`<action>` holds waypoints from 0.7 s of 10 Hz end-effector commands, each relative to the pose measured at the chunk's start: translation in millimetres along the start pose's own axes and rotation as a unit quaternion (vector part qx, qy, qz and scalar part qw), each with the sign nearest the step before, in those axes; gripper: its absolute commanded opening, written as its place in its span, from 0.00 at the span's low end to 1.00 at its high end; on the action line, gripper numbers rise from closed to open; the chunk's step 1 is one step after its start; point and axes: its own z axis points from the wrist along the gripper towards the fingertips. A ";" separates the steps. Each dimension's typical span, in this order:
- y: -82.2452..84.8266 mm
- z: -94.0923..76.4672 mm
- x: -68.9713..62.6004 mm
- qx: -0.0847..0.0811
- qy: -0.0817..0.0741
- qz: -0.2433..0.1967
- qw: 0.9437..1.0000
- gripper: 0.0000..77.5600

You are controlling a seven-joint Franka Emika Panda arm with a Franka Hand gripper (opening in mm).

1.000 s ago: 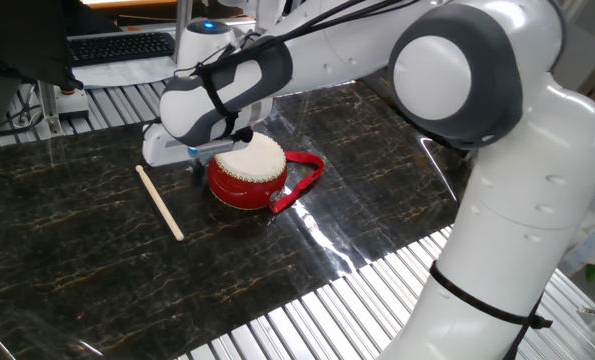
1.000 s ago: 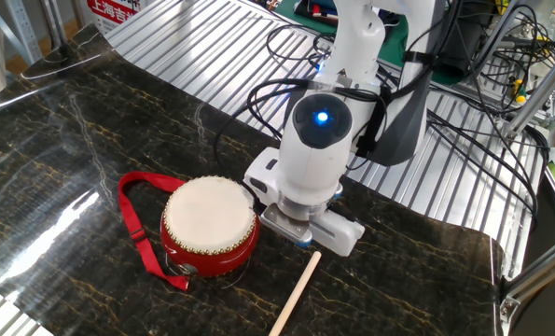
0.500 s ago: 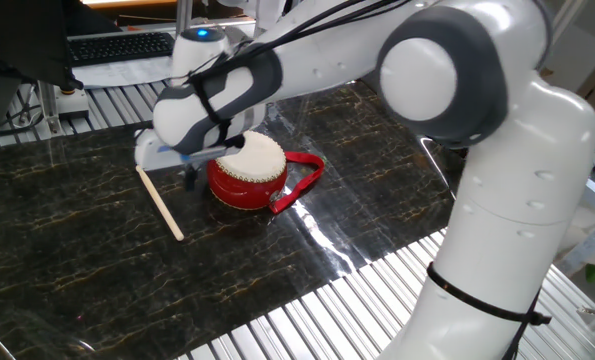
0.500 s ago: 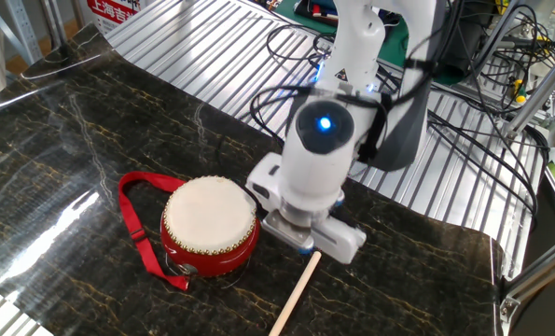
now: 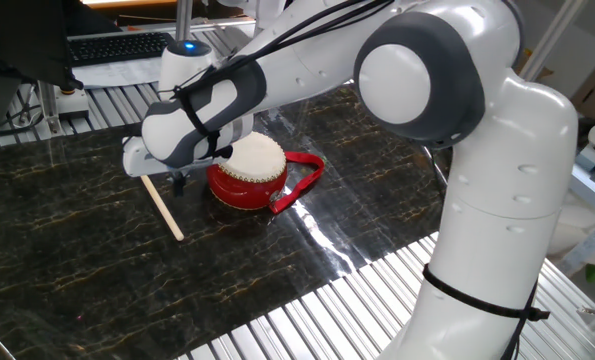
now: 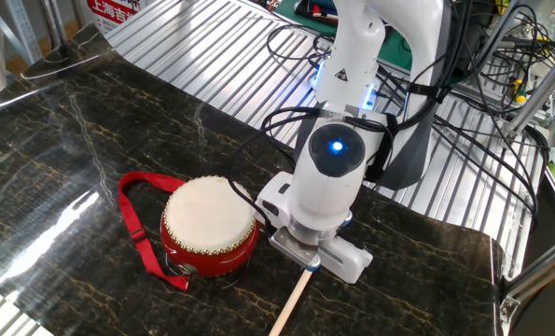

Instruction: Play the drum

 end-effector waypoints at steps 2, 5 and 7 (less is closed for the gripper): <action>0.7 -1.5 -1.8 -0.002 0.019 0.007 1.000 0.00; 0.7 -1.5 -1.8 -0.003 0.026 0.014 1.000 0.00; 2.4 -0.4 -1.2 -0.002 0.024 0.013 1.000 0.00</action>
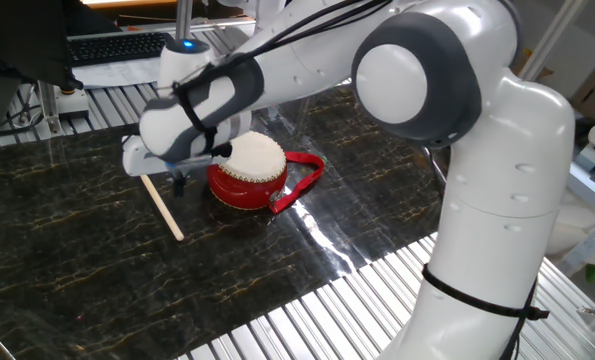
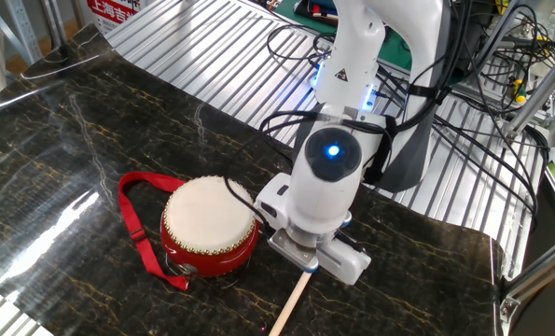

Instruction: Play the drum

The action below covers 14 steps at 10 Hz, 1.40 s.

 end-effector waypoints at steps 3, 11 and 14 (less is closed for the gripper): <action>9.4 7.2 -0.1 -0.001 -0.002 -0.007 1.000 0.00; 18.2 22.9 -0.3 0.001 -0.008 -0.025 1.000 0.00; 18.8 29.9 -1.4 0.002 -0.006 -0.027 1.000 0.00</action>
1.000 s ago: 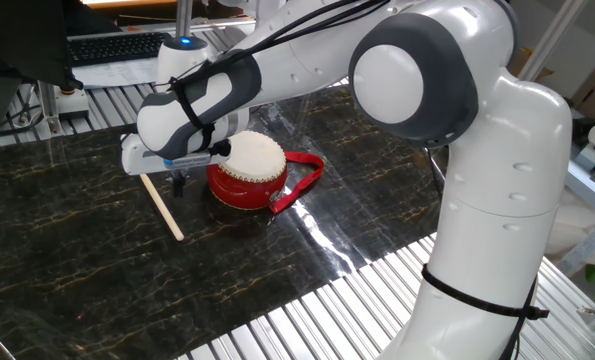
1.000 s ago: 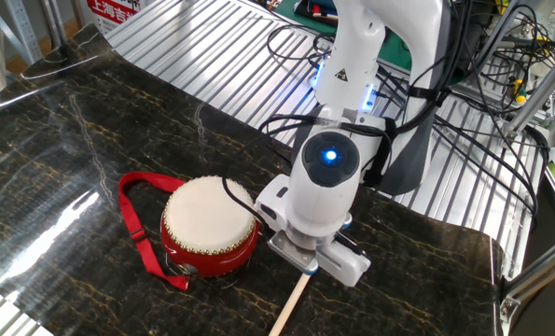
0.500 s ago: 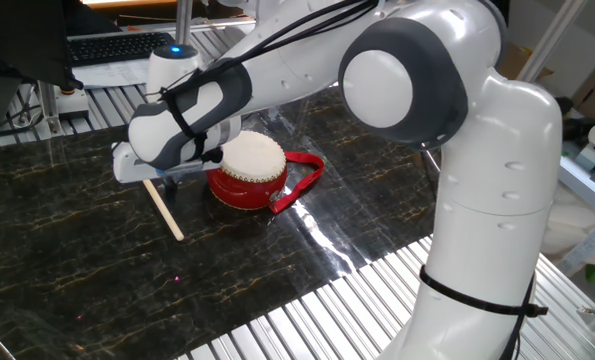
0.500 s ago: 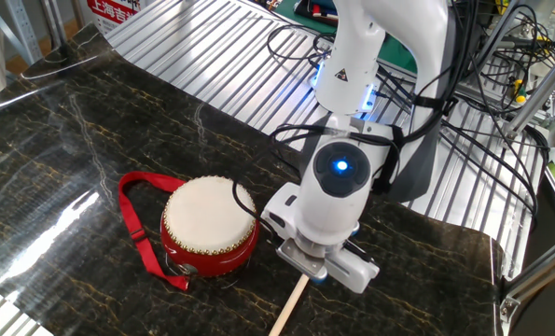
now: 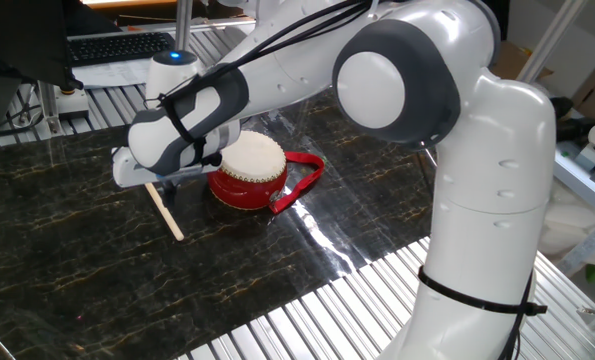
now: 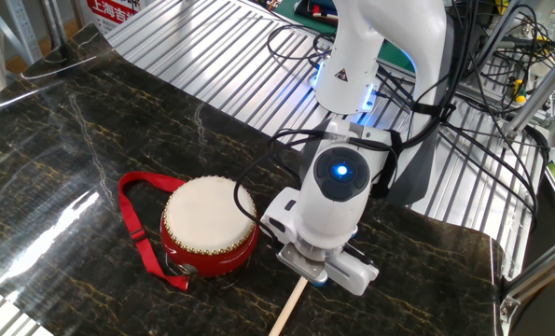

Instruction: Play the drum

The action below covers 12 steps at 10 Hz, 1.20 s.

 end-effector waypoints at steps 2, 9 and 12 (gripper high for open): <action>1.0 4.8 -1.7 0.000 0.005 -0.001 1.000 0.00; 2.2 13.3 -1.7 0.000 0.010 0.002 1.000 0.00; 4.2 12.2 -1.0 0.000 0.008 0.001 1.000 0.00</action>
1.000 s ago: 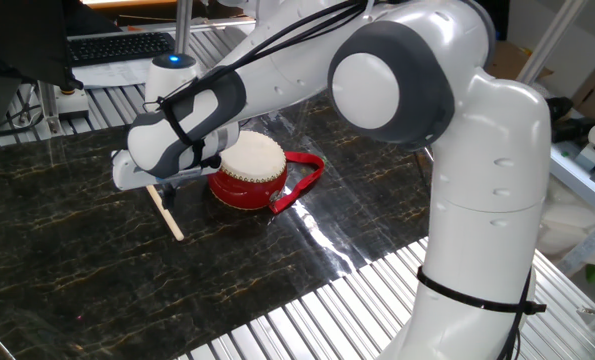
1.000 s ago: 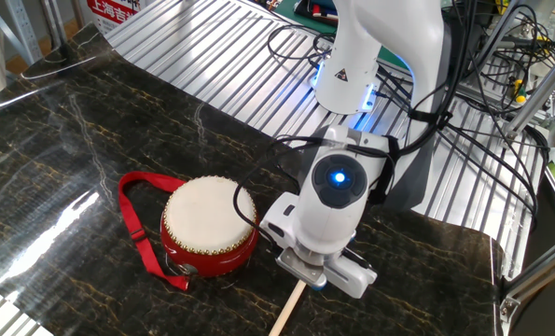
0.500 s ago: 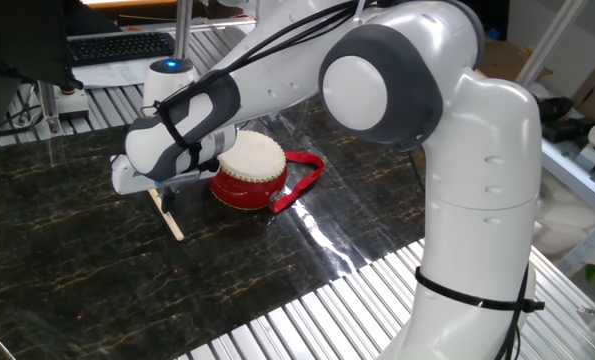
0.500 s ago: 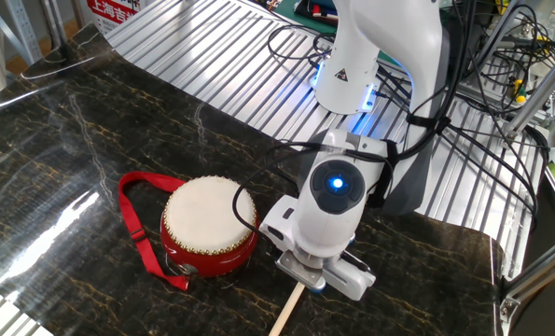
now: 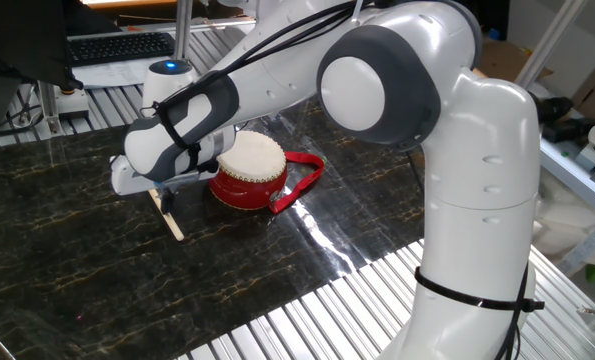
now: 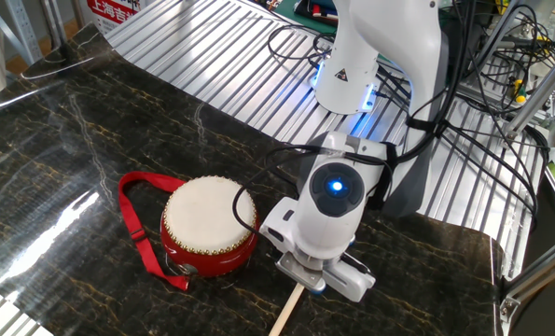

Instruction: Play the drum

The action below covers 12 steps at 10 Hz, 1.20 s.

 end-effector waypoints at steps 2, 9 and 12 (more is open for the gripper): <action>0.8 -1.8 -0.7 -0.001 -0.002 -0.007 1.000 1.00; 0.8 -1.8 -0.7 -0.001 -0.002 -0.007 1.000 1.00; 0.8 -1.8 -0.7 -0.001 -0.002 -0.007 1.000 1.00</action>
